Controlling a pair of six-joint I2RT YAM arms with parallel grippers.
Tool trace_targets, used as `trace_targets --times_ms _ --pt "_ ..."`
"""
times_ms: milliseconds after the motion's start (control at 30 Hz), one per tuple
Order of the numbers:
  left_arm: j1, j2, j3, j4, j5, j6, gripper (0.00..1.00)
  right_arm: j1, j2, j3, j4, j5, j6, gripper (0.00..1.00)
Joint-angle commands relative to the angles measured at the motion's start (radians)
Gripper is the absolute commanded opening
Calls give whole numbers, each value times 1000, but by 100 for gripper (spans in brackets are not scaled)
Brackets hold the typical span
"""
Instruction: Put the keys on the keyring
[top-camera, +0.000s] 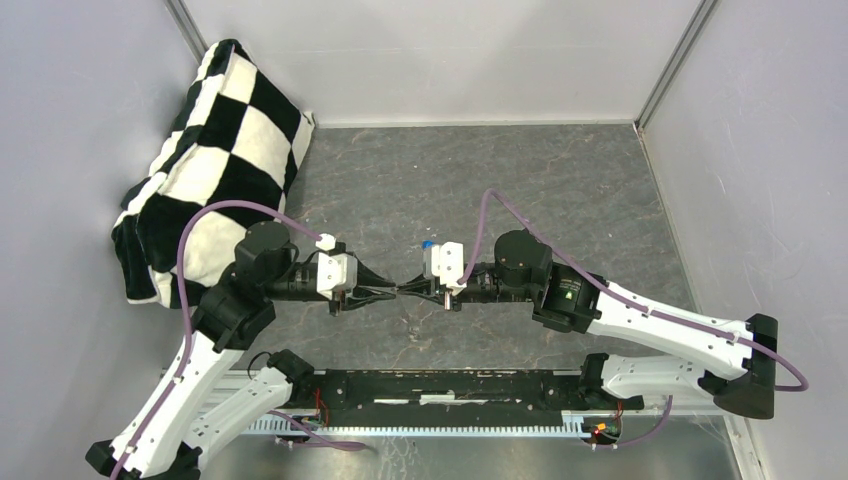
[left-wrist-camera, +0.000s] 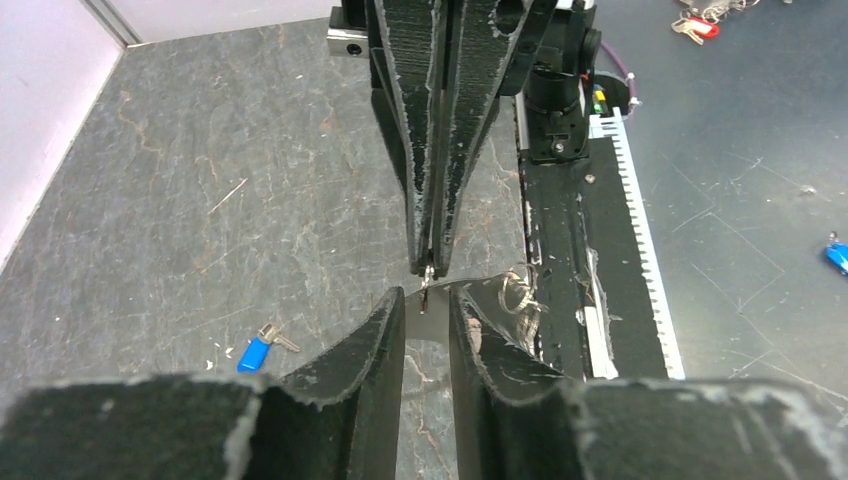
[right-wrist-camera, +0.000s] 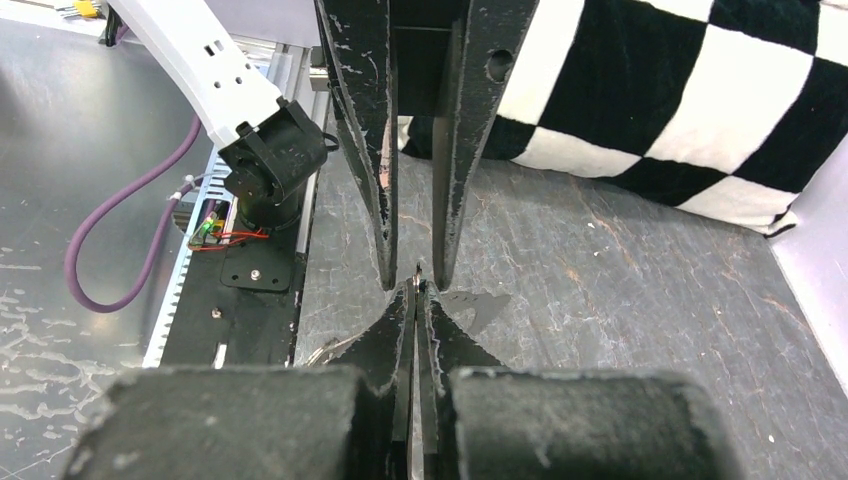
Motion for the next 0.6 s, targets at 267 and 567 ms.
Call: trace_targets --times_ms 267,567 --pt "-4 13 2 -4 107 -8 16 4 -13 13 114 19 16 1" --pt "-4 1 -12 -4 62 -13 17 4 -32 -4 124 47 18 1"
